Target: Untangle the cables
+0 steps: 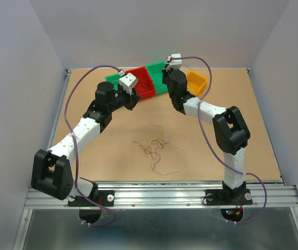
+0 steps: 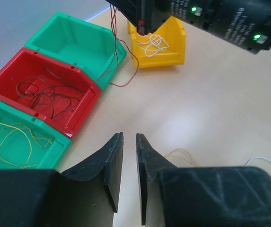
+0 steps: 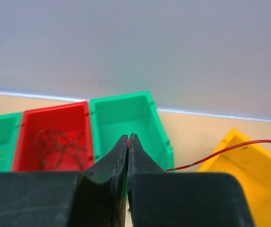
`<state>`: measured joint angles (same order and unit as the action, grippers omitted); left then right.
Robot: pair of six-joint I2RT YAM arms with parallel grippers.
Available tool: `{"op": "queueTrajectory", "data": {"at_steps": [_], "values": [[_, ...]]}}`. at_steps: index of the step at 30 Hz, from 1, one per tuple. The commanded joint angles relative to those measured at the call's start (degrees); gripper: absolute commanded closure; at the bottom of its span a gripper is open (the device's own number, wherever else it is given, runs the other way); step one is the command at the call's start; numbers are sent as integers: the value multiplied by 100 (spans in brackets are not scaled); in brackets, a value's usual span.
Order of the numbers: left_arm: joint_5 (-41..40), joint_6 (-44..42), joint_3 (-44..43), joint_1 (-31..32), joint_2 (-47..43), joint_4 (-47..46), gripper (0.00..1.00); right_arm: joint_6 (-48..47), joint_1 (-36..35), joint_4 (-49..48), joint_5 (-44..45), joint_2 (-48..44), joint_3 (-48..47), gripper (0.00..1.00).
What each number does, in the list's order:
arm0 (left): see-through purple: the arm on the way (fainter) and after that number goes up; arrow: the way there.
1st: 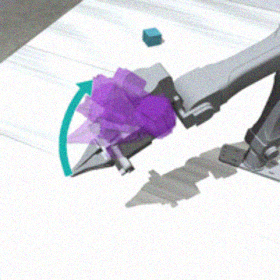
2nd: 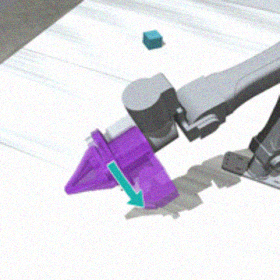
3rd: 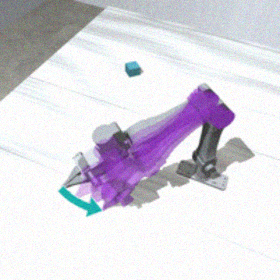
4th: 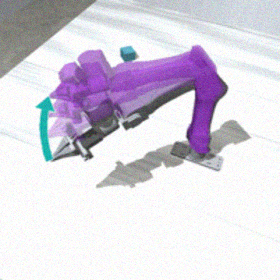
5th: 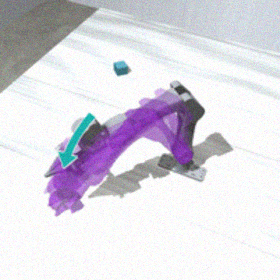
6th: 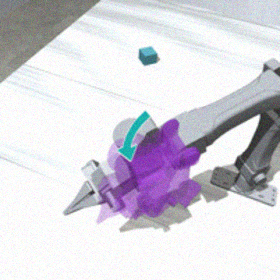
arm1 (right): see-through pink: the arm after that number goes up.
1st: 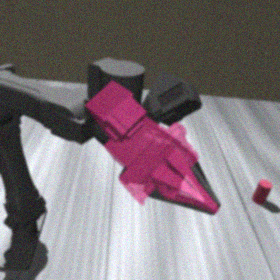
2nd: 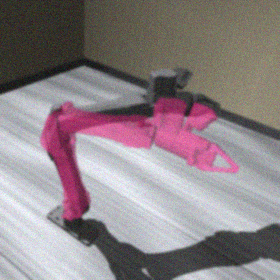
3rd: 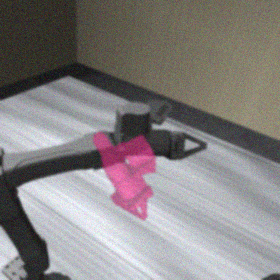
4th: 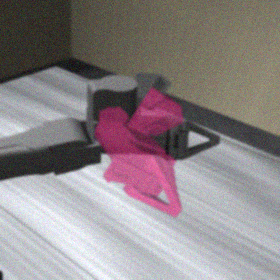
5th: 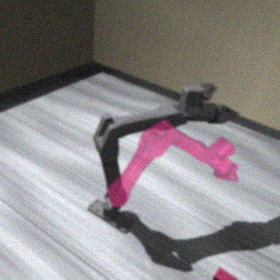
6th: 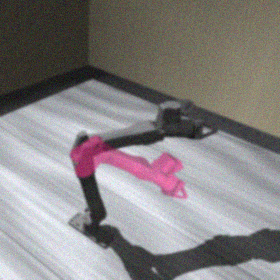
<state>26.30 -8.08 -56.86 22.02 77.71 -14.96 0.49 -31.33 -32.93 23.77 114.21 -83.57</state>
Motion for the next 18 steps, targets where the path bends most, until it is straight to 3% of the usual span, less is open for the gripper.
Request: {"op": "queueTrajectory", "data": {"at_steps": [1,8,12,18], "values": [[-73,69,17,-49,-265,-376,71,-1287,22,-748,953,566,-974,99],[-152,43,0,-101,-204,-394,71,-2132,48,-1084,999,2086,-2531,99],[-170,17,-71,-119,-90,-367,71,-1809,92,-621,603,2701,-3155,99],[-108,25,-167,-145,104,-288,71,-1395,118,-119,313,2975,-3218,99]]}}
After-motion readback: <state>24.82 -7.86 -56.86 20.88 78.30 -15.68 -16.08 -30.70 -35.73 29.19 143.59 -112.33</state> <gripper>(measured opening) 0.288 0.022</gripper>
